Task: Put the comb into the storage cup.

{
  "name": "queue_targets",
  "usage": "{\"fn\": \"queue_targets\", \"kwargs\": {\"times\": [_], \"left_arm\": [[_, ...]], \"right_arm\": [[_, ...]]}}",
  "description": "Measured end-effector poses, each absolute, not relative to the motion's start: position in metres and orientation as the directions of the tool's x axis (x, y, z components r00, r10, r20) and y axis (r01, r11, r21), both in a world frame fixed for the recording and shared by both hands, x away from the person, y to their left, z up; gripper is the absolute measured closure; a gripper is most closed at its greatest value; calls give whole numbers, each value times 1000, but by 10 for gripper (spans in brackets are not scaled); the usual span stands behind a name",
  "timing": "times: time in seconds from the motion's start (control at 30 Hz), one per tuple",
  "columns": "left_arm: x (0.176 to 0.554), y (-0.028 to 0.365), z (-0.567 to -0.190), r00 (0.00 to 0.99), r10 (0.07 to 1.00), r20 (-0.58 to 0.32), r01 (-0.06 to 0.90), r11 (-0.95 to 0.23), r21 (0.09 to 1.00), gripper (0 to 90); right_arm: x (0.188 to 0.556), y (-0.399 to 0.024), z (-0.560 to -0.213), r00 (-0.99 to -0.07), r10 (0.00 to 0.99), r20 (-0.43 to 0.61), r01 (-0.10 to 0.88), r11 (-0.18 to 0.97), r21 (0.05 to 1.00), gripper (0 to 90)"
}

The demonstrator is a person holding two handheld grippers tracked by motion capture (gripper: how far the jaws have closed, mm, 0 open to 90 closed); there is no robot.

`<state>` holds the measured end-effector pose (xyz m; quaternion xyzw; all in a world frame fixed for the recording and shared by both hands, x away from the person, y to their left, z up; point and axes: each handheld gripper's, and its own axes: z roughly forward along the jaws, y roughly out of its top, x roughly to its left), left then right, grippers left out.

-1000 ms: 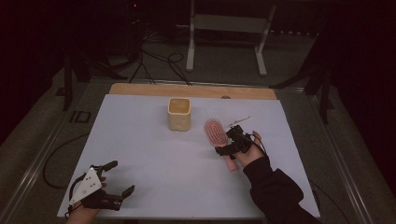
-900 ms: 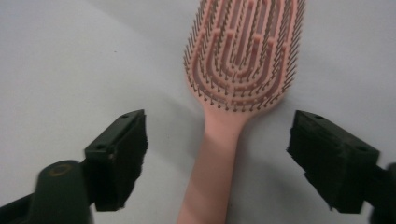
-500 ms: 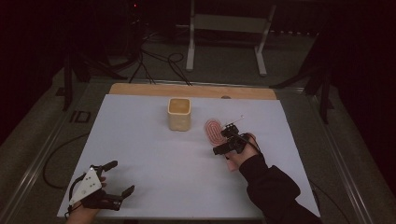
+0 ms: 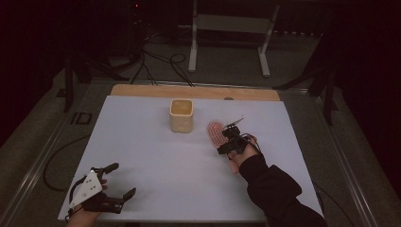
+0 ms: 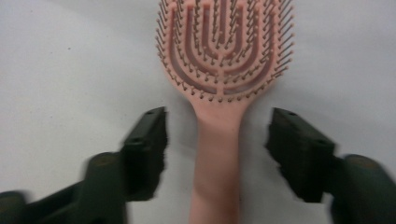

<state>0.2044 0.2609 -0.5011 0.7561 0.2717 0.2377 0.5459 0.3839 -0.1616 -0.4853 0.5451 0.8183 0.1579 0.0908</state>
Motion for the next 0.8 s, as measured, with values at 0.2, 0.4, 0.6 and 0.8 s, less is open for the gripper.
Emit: {"fn": "queue_targets", "kwargs": {"times": [0.2,0.4,0.6,0.8], "left_arm": [[204,261,-500,739,670,67,148,-259,954,0],[204,261,-500,740,669,67,145,-256,956,0],[203,261,-500,742,667,65,143,-252,957,0],[203,261,-500,742,668,61,145,-248,958,0]], "right_arm": [[384,-161,-489,-365,931,12,881,342,326,517],[387,-161,-489,-341,940,25,898,318,305,604],[391,-157,-490,-339,940,35,909,318,267,674],[392,-155,-493,-354,935,11,904,339,259,691]]}}
